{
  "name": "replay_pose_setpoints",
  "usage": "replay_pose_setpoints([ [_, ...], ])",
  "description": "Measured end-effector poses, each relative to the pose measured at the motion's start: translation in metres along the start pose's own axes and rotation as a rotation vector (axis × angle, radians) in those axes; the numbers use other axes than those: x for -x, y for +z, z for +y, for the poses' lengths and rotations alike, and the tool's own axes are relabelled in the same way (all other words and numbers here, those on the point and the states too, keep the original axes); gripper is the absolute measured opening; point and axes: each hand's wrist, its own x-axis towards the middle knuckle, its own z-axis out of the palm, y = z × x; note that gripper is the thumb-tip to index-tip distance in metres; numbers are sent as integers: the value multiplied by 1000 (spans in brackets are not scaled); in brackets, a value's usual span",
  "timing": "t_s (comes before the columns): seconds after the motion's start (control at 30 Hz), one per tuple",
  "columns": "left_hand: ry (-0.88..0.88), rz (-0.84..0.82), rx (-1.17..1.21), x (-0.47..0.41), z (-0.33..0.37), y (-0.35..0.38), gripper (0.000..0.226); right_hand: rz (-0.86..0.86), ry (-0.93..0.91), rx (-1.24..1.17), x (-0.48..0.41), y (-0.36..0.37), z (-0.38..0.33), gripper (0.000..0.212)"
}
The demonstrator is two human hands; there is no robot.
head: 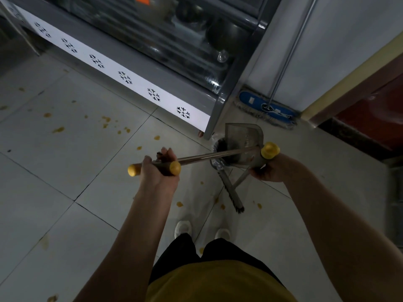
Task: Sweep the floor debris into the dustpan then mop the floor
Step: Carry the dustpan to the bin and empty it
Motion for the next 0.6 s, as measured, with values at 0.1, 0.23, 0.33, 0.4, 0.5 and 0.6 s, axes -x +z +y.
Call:
replay_pose_setpoints([
  [0.1, -39, -34, -35, 7, -16, 12, 37, -16, -17, -15, 7, -6, 1, 20],
  [0.23, -68, -103, -176, 16, -46, 33, 39, -40, -20, -71, 20, -17, 3, 22],
  [0.33, -78, -169, -296, 25, -74, 52, 40, -47, -15, -126, 31, -28, 4, 24],
  [0.4, -62, -208, -369, 31, -96, 64, 41, -53, -18, -159, 38, -40, 6, 24],
  [0.5, -55, -251, -437, 40, -126, 76, 38, -65, -13, -191, 48, -60, 12, 26],
  [0.6, -61, -292, -498, 49, -161, 84, 31, -51, -14, -231, 56, -85, 16, 27],
])
